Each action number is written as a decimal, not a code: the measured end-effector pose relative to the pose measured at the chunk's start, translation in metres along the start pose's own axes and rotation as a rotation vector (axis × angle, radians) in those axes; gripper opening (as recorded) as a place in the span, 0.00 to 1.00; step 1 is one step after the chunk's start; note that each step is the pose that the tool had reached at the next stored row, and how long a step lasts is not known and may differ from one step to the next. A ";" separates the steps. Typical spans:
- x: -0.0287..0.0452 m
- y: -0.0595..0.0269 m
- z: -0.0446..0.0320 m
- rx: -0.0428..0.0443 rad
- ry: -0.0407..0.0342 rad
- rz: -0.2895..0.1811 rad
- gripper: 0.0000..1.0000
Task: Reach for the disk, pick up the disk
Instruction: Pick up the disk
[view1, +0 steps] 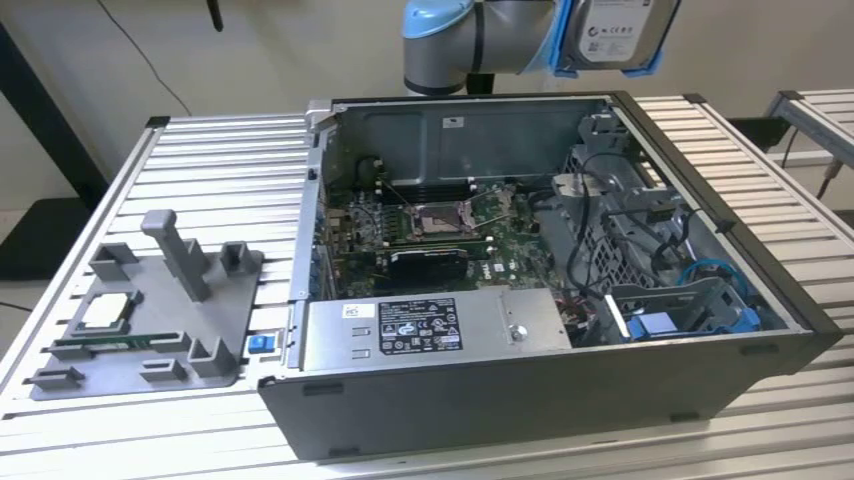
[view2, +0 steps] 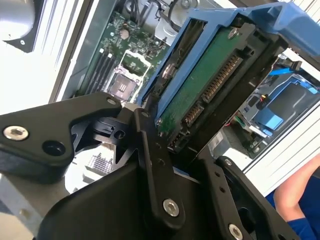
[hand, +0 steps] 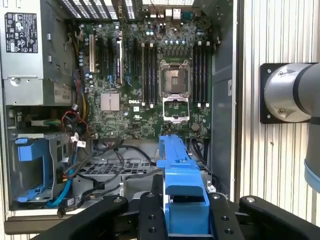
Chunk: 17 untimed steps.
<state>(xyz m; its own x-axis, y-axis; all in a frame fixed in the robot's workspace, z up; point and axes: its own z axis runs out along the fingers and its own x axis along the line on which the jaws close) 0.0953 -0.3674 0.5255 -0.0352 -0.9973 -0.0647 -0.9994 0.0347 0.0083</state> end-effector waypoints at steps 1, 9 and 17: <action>0.0010 -0.0005 -0.0001 -0.0001 0.0000 0.000 0.00; 0.0102 -0.0066 -0.0006 -0.0026 0.0001 0.000 0.00; 0.0273 -0.0101 -0.0013 -0.0035 0.0001 0.000 0.00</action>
<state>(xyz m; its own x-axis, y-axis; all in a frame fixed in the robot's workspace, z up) 0.1045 -0.3951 0.5250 -0.0356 -0.9973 -0.0645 -0.9993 0.0349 0.0118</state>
